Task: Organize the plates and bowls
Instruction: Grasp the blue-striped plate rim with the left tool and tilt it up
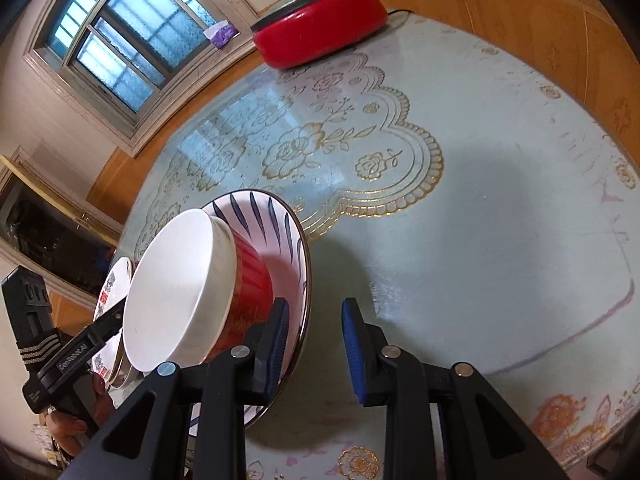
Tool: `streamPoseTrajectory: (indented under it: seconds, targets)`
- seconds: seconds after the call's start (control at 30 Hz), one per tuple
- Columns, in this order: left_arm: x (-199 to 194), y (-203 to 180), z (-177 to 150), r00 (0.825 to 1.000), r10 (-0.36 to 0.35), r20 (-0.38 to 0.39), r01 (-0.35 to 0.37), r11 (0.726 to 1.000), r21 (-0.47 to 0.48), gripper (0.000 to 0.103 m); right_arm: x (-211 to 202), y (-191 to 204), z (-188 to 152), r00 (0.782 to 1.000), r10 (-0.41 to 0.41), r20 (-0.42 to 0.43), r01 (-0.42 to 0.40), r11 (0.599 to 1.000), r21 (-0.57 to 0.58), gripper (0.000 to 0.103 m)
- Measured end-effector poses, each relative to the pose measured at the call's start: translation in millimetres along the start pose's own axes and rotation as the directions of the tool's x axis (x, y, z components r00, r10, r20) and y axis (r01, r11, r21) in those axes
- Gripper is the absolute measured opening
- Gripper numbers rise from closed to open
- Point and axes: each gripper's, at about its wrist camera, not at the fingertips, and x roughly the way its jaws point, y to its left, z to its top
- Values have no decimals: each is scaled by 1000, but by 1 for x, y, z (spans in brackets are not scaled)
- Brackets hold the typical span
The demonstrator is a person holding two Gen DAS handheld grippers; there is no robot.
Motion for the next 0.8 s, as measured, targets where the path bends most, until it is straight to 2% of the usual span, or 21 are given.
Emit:
streamPoseTrajectory:
  seconds: [0.07, 0.13, 0.2, 0.3, 0.4, 0.47, 0.53, 0.8]
  targets:
    - [6, -1, -2, 1000, -7, -15, 7, 1000, 1, 45, 3, -1, 0, 1000, -1, -4, 1, 1000, 5, 27]
    - [8, -4, -3, 1000, 24, -5, -24, 999, 28, 38, 6, -2, 0, 1000, 7, -7, -7, 1000, 1, 27]
    - [9, -7, -4, 1000, 21, 1, -21, 999, 47, 34, 9, -2, 1, 1000, 12, -10, -12, 1000, -3, 25]
    - [16, -12, -5, 999, 0, -37, 2, 998, 63, 28, 15, 0, 4, 1000, 19, -11, -20, 999, -31, 23]
    - [26, -24, -12, 998, 13, -61, -5, 993, 117, 12, 21, -1, 6, 999, 32, -22, -32, 999, -27, 23]
    - [28, -25, -13, 998, -11, -61, 18, 993, 115, 12, 26, -4, 7, 998, 46, -34, -46, 999, -11, 23]
    - [31, -26, -13, 997, -44, -71, 52, 992, 112, 12, 30, -7, 7, 998, 43, -38, -43, 999, -5, 18]
    - [39, -32, -6, 996, -57, -65, 63, 993, 101, 13, 30, -20, 15, 997, 66, -42, -64, 997, 40, 17]
